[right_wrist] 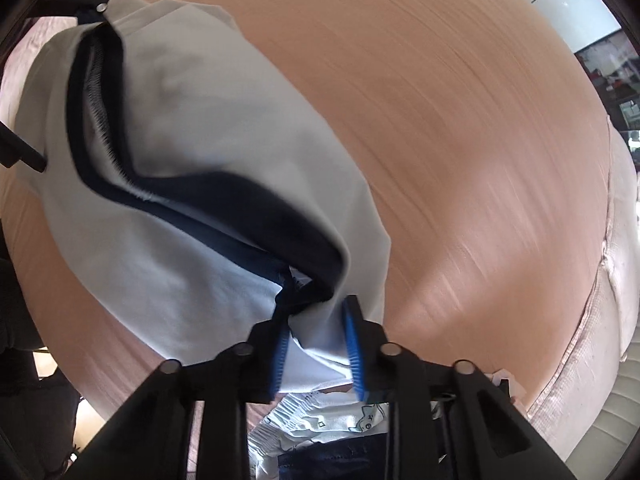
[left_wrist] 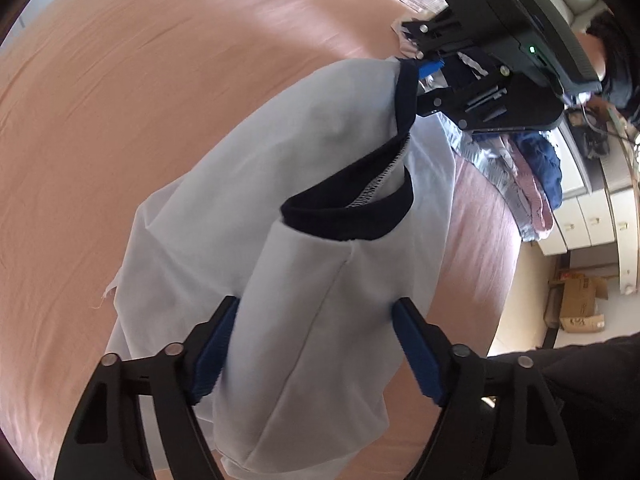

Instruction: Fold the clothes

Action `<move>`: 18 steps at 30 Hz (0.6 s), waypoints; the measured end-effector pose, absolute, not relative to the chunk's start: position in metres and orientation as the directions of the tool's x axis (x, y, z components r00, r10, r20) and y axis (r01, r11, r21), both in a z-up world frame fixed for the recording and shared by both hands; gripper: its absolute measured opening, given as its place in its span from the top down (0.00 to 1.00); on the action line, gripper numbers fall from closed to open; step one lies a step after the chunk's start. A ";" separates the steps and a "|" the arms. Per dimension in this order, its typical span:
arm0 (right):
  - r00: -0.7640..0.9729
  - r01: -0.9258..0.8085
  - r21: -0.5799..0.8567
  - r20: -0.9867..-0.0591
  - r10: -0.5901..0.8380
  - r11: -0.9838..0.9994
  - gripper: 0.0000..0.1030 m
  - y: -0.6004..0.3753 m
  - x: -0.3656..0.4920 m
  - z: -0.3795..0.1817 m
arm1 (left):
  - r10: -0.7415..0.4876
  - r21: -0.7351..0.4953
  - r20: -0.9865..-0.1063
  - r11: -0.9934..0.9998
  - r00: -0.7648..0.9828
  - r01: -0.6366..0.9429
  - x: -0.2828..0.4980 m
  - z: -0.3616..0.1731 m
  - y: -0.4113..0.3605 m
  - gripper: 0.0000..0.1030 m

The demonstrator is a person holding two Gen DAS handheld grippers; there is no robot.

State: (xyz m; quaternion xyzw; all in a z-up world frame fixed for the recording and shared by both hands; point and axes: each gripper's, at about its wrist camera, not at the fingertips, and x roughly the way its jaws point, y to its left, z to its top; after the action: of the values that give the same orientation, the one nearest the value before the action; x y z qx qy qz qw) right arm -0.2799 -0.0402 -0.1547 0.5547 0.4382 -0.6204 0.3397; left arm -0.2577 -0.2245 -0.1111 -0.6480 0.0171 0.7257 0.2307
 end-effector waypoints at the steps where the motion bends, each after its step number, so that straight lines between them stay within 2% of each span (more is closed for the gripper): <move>1: -0.161 0.901 -0.173 -0.985 0.064 -0.398 0.86 -0.040 -0.280 -0.154 | 0.315 -0.276 -0.947 -0.900 -0.066 -0.337 -0.259 -0.111 -0.229 0.49; 2: -0.167 0.893 -0.178 -0.984 0.062 -0.413 0.93 -0.040 -0.280 -0.154 | 0.314 -0.276 -0.946 -0.908 -0.076 -0.314 -0.260 -0.110 -0.233 0.59; 5: -0.186 0.869 -0.191 -0.981 0.058 -0.456 0.96 -0.041 -0.280 -0.150 | 0.325 -0.289 -0.940 -0.919 -0.102 -0.268 -0.262 -0.108 -0.243 0.73; 9: -0.211 0.856 -0.215 -0.975 0.062 -0.469 0.97 -0.045 -0.275 -0.143 | 0.323 -0.283 -0.938 -0.923 -0.127 -0.261 -0.255 -0.102 -0.244 0.79; 18: -0.277 0.829 -0.248 -0.961 0.017 -0.502 0.97 -0.057 -0.269 -0.099 | 0.296 -0.266 -0.943 -0.945 -0.152 -0.189 -0.231 -0.085 -0.263 0.85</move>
State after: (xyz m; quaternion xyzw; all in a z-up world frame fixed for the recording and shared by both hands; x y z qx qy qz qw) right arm -0.2686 -0.0568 -0.0991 0.5245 0.4032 -0.6898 0.2941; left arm -0.2308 -0.2634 -0.0853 -0.6312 -0.0422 0.7577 0.1601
